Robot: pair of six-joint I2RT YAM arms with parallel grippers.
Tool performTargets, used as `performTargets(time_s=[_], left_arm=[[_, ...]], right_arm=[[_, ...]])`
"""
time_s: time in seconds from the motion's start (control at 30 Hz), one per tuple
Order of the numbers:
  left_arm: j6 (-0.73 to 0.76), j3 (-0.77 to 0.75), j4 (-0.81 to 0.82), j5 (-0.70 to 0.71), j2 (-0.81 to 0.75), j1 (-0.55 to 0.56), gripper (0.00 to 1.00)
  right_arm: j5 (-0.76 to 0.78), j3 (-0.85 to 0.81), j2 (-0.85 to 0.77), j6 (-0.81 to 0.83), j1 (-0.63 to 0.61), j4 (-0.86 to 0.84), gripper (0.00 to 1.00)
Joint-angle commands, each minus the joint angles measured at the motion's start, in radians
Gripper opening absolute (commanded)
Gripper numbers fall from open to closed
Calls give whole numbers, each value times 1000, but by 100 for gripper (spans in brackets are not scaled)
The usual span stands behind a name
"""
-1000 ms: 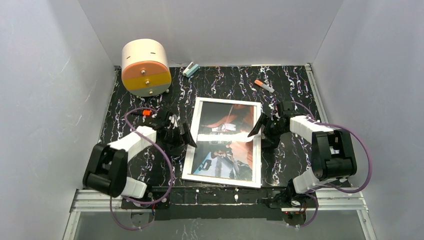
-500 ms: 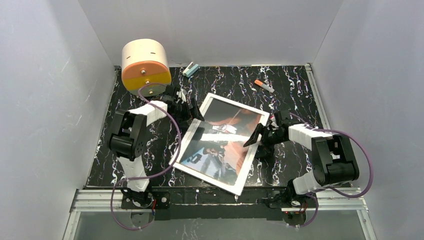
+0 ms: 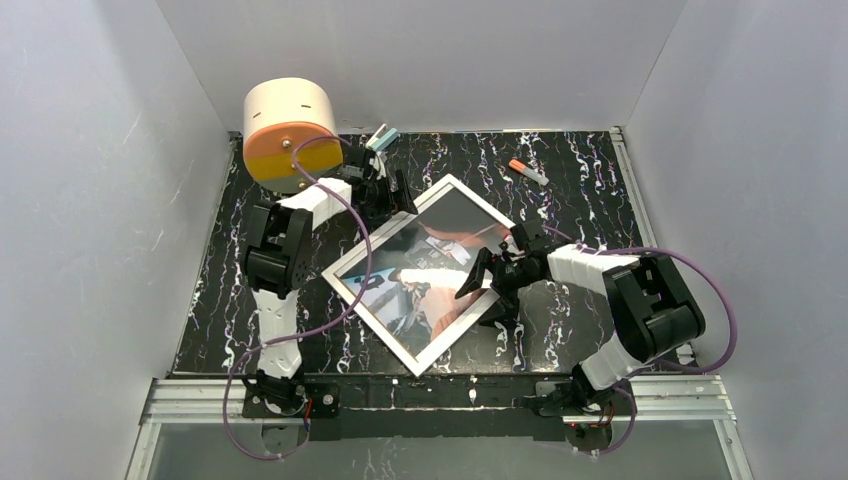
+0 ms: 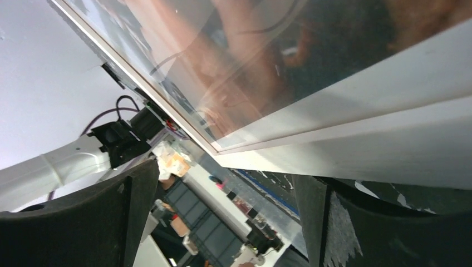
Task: Put the photo into the frame
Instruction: Adjust the photo frame at the center of the board.
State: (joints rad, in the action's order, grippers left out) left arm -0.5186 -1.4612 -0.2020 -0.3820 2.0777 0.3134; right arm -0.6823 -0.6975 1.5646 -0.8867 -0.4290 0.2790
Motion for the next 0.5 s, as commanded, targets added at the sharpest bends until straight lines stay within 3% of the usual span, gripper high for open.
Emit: performTargets(time_s=[0.0, 0.27, 0.47], left_arm=[[58, -60, -203, 152, -13, 43, 98], [88, 12, -329, 402, -255, 34, 98], [39, 162, -395, 503, -477, 22, 98]], right_arm=[[-19, -75, -10, 108, -18, 0, 98], [243, -135, -157, 260, -2, 311, 99], [498, -272, -155, 322, 5, 380, 98]])
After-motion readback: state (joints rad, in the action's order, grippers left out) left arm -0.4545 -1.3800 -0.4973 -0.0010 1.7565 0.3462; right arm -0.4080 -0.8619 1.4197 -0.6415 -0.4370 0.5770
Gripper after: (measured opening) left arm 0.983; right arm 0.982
